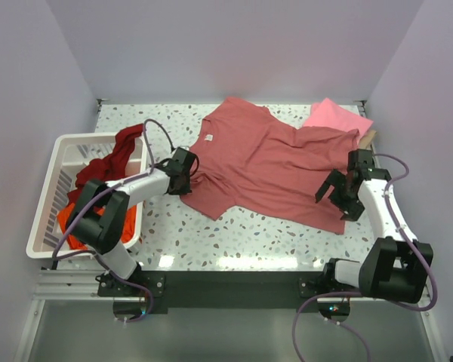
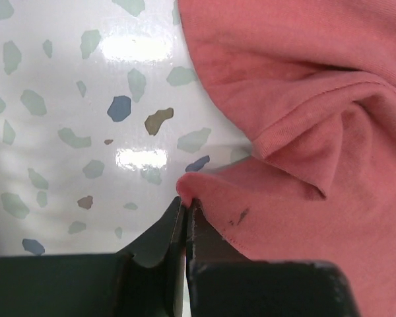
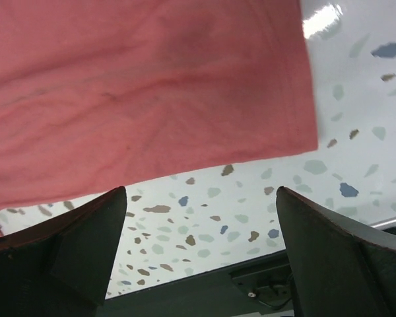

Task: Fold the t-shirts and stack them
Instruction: Flatten the tshirt out

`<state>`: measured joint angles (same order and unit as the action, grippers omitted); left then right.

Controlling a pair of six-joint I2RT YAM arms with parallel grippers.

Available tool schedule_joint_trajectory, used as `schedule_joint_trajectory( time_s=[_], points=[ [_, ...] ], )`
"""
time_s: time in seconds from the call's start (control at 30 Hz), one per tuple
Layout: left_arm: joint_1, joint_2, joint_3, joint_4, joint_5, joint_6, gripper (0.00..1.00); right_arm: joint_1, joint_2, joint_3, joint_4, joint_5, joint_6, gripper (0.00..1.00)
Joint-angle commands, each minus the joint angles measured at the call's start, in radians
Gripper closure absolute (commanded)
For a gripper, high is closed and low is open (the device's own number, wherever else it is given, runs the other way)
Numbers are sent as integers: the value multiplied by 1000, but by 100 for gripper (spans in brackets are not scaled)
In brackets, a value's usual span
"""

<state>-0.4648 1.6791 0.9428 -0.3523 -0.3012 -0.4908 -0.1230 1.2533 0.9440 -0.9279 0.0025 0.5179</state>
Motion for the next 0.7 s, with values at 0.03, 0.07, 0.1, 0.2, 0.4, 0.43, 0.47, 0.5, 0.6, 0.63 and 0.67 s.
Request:
schedule_joint_trajectory(
  time_s=[0.03, 0.07, 0.1, 0.2, 0.4, 0.43, 0.47, 0.5, 0.6, 0.63, 0.67],
  points=[
    [15, -104, 16, -57, 37, -23, 100, -65, -49, -83, -29, 56, 47, 2],
    [17, -113, 19, -63, 45, -28, 100, -70, -57, -112, -28, 60, 53, 2],
    [17, -130, 22, -68, 59, -28, 100, -73, -63, -123, -28, 65, 60, 2],
    [18, -159, 25, -83, 91, -41, 100, -78, -69, -151, -20, 82, 88, 2],
    [18, -196, 25, -94, 137, -49, 100, -86, -6, -177, 23, 93, 151, 8],
    [18, -200, 28, -99, 142, -43, 100, -87, -2, -195, 34, 94, 171, 11],
    [18, -206, 31, -103, 142, -42, 100, -89, 3, -206, 47, 96, 182, 14],
    [18, -211, 33, -108, 145, -38, 100, -90, 14, -217, 69, 99, 194, 19],
    [18, -231, 34, -120, 149, -28, 100, -92, 46, -243, 103, 105, 234, 26],
    [18, -236, 33, -120, 149, -26, 100, -92, 55, -241, 104, 111, 237, 27],
    [18, -245, 31, -122, 149, -25, 100, -92, 60, -240, 109, 119, 240, 28]
  ],
)
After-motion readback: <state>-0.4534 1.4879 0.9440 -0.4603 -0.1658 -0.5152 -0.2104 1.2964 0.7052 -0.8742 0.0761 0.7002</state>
